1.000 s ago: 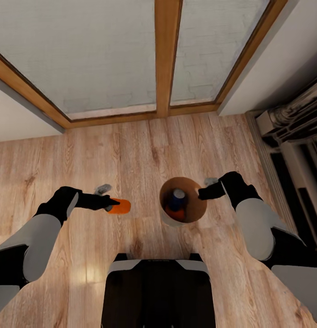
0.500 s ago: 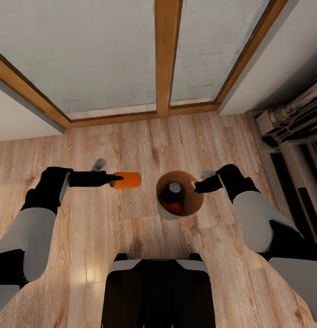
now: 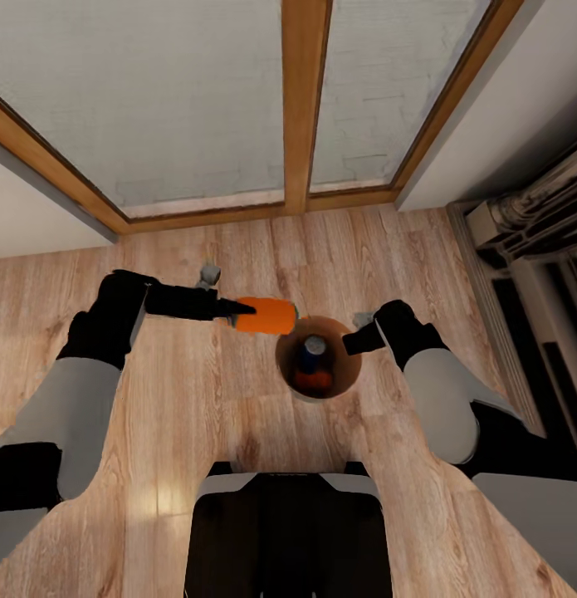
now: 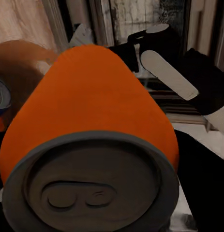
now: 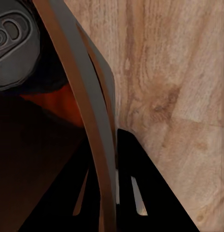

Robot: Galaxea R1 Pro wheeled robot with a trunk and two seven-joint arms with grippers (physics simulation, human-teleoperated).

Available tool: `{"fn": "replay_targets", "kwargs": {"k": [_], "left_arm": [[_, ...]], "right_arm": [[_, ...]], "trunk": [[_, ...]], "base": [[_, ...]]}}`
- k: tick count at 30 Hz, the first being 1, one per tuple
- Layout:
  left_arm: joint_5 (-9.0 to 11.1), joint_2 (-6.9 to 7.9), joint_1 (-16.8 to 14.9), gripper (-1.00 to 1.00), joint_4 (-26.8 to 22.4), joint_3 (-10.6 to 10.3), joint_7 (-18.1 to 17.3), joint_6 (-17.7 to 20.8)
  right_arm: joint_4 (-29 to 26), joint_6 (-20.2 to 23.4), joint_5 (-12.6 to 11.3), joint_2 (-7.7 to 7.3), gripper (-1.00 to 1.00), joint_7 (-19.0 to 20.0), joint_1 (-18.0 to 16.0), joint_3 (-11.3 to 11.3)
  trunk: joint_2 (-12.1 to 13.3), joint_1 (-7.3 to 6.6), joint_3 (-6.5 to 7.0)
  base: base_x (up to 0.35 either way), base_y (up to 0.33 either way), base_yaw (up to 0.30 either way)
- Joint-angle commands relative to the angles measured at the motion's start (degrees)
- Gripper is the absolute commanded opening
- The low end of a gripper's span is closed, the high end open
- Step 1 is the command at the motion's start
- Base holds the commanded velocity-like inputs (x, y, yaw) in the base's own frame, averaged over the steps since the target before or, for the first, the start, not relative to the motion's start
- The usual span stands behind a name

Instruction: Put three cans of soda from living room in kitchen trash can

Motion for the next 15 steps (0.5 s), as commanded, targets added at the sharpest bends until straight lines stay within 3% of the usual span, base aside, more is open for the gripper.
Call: {"fn": "replay_targets", "kwargs": {"k": [1,3,5,10,12,15], "left_arm": [[-1.02,-2.72,-0.20,-1.00,0.32,-2.07,0.00,0.00],[-4.62,-5.23,-0.36,-1.00,0.61,-4.72,0.00,0.00],[-7.45,-6.26,-0.75,-1.00,0.75,-5.89,0.00,0.00],[-10.22,-7.65,-1.41,-1.00,0.96,-7.53,0.00,0.00],[-10.56,-8.51,-1.48,-1.00,0.98,-9.04,0.00,0.00],[-10.91,-9.31,-1.49,-1.00,1.05,-13.05,0.00,0.00]], "right_arm": [[-0.10,0.47,-1.29,0.27,-1.00,0.42,-0.01,-0.08],[-0.32,0.54,-1.29,0.60,-1.00,0.41,-0.14,-0.02],[-0.42,0.74,-1.29,0.82,-1.00,0.41,-0.60,0.00],[-0.50,3.19,-1.29,1.22,-1.00,0.40,-1.85,0.56],[-0.51,3.61,-1.29,1.59,-1.00,0.40,-2.36,1.27],[-0.52,3.90,-1.29,1.92,-1.00,0.40,-2.74,2.03]], "trunk": [[-0.01,-0.01,0.00],[-0.01,-0.01,0.00],[-0.01,-0.01,0.00],[-0.01,-0.01,0.00],[-0.01,-0.01,0.00],[-0.01,-0.01,0.00]], "base": [[0.000,0.000,0.000],[0.000,0.000,0.000],[0.000,0.000,0.000],[0.000,0.000,0.000],[0.000,0.000,0.000],[0.000,0.000,0.000]]}}
